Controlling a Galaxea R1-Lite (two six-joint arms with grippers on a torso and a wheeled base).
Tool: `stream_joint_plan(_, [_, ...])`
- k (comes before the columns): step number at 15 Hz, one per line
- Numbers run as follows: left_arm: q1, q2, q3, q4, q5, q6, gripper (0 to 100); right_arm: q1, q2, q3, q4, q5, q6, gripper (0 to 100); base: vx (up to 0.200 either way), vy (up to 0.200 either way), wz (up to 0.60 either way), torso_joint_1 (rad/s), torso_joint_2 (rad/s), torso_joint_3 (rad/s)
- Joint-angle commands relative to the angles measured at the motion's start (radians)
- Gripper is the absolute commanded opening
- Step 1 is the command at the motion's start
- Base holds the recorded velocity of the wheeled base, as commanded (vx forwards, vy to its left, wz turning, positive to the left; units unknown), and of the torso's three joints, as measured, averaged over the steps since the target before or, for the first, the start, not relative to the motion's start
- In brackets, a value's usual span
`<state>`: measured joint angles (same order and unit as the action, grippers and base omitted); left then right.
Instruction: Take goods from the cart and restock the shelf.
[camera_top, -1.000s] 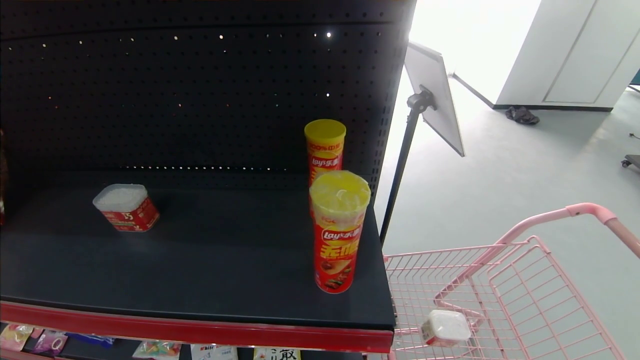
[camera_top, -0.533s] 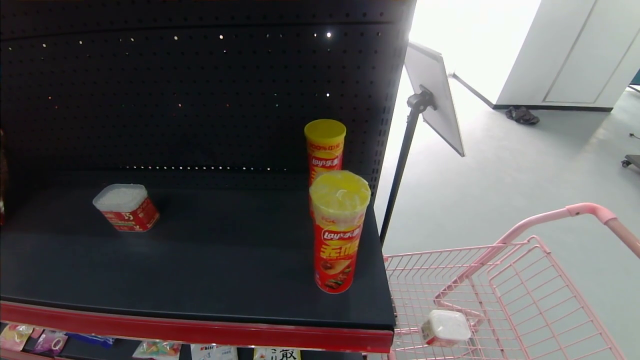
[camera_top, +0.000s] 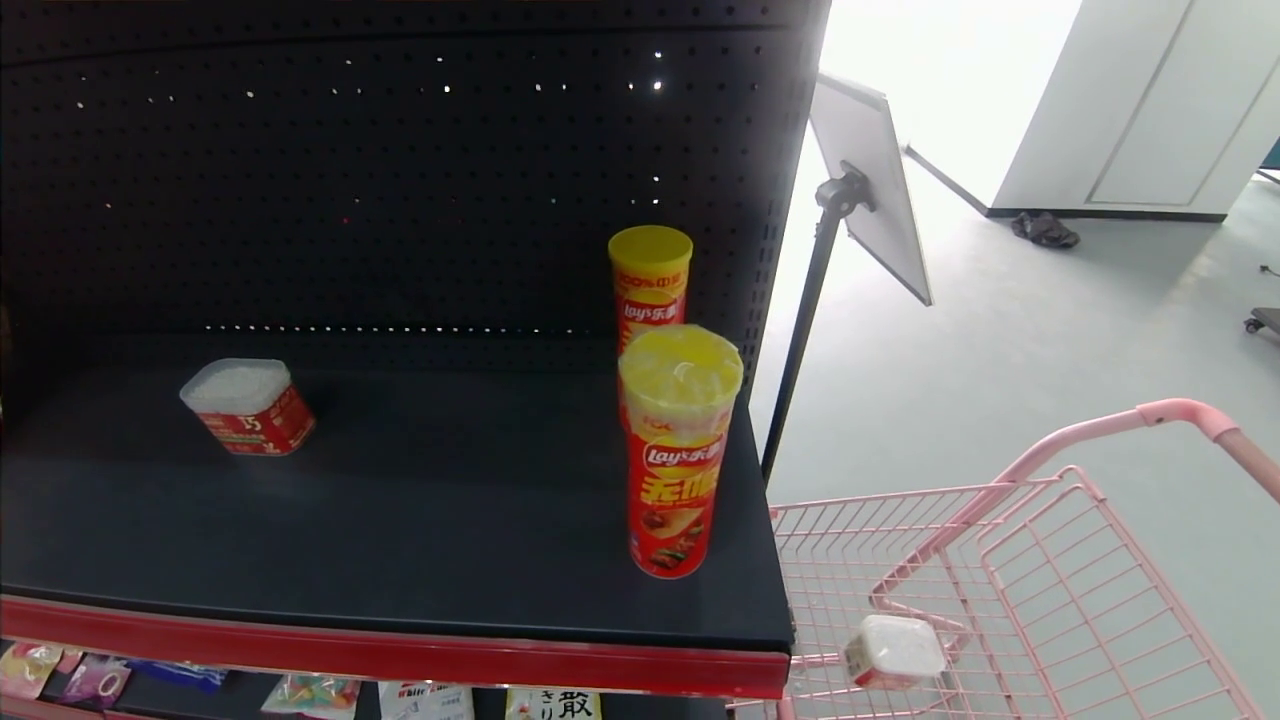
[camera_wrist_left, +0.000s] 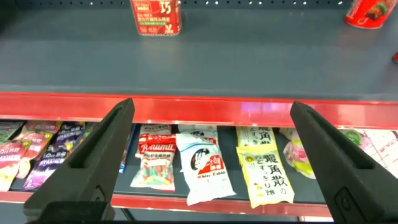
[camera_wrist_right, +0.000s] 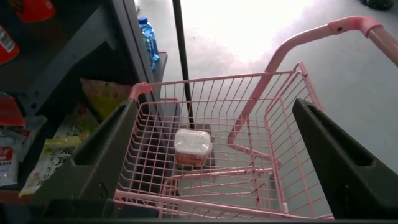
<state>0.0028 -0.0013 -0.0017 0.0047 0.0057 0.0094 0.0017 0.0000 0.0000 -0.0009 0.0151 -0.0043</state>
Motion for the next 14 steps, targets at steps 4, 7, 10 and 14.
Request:
stream_joint_plan(4, [0.0, 0.001, 0.0, 0.0, 0.0, 0.0, 100, 0.0, 0.0, 0.0, -0.001, 0.0, 0.0, 100, 0.0, 0.0, 0.0, -0.149, 0.34, 0.183])
stream_joint_plan(7, [0.0, 0.001, 0.0, 0.0, 0.0, 0.0, 100, 0.0, 0.0, 0.0, -0.001, 0.0, 0.001, 100, 0.0, 0.0, 0.0, -0.155, 0.35, 0.193])
stream_joint_plan(10, [0.0, 0.001, 0.0, 0.0, 0.0, 0.0, 100, 0.0, 0.0, 0.0, 0.001, 0.0, 0.001, 100, 0.0, 0.0, 0.0, -0.152, 0.35, 0.198])
stream_joint_plan(14, [0.0, 0.001, 0.0, 0.0, 0.0, 0.0, 100, 0.0, 0.0, 0.0, -0.001, 0.0, 0.001, 100, 0.0, 0.0, 0.0, -0.152, 0.36, 0.206])
